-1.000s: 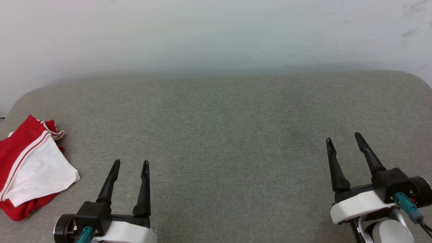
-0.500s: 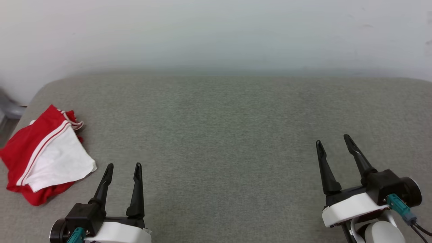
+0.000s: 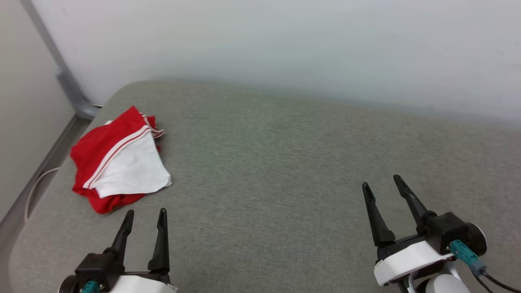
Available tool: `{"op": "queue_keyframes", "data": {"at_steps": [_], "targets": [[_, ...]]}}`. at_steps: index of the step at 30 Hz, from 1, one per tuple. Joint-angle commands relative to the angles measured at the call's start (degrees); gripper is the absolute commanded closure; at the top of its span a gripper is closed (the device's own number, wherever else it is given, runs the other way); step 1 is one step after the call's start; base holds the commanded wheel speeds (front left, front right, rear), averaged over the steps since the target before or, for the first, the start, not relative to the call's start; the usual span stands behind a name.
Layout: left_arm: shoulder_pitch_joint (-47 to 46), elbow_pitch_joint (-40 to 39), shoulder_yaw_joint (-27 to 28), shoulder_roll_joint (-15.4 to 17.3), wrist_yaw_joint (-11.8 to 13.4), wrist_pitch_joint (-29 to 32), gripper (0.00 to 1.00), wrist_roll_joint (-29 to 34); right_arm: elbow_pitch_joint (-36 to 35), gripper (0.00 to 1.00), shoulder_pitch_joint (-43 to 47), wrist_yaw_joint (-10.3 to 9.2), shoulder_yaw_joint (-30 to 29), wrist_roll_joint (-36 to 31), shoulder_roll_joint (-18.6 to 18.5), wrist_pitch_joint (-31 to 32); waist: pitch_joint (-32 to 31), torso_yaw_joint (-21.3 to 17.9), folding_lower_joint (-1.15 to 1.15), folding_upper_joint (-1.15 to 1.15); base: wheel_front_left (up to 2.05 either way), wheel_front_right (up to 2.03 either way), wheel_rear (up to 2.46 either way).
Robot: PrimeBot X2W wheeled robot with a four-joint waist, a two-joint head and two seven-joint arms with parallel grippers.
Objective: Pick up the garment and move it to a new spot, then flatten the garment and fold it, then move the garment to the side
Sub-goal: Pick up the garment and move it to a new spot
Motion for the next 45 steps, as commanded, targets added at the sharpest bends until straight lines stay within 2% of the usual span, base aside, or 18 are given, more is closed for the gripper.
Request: {"op": "queue_keyframes", "data": {"at_steps": [1,11,18,26,33,38,41,45], "targets": [[0.7,0.1,0.6,0.0,0.0,-0.1,0.00,-0.8,0.2,0.00,0.8,-0.04,0.5,0.4,0.1,-0.1,-1.0,2.8,0.00,0.00,0.00,0.00,0.00],[1.8,1.8,0.4,-0.1,-0.8,-0.1,0.00,-0.5,1.5,0.00,1.7,-0.04,2.6,2.8,0.1,-0.1,-2.2,8.7,0.00,0.00,0.00,0.00,0.00],[2.2,2.3,0.0,0.0,-1.2,-0.1,0.00,2.4,1.7,0.00,1.6,-0.04,3.2,3.2,0.1,-0.1,-2.4,10.9,0.00,0.00,0.00,0.00,0.00],[1.7,2.2,-0.3,-0.1,-1.3,-0.1,0.00,2.0,1.5,0.00,1.5,-0.04,3.1,2.6,0.1,-0.1,-1.7,11.4,0.00,0.00,0.00,0.00,0.00],[-1.1,2.6,0.6,0.1,-1.4,-0.1,0.00,1.4,0.6,0.00,-0.6,-0.04,2.7,0.7,0.1,-0.1,2.4,9.0,0.00,0.00,0.00,0.00,0.00],[-7.3,7.3,-0.8,3.1,-1.5,-0.1,0.00,-0.7,-0.7,0.00,-2.4,-0.04,1.7,-2.6,0.0,-0.1,8.0,6.7,0.00,0.00,0.00,0.00,0.00],[-13.8,11.7,-1.9,7.7,-1.5,1.6,0.00,-3.4,-2.0,0.00,-3.7,-0.04,1.3,-4.8,0.0,0.3,12.3,5.1,0.00,0.00,0.00,0.00,0.00],[-23.4,16.7,-4.3,15.3,-1.5,8.3,0.00,-9.1,-4.4,0.00,-5.1,-0.04,0.5,-6.4,-1.2,1.2,18.0,3.3,0.00,0.00,0.00,0.00,0.00]]}}
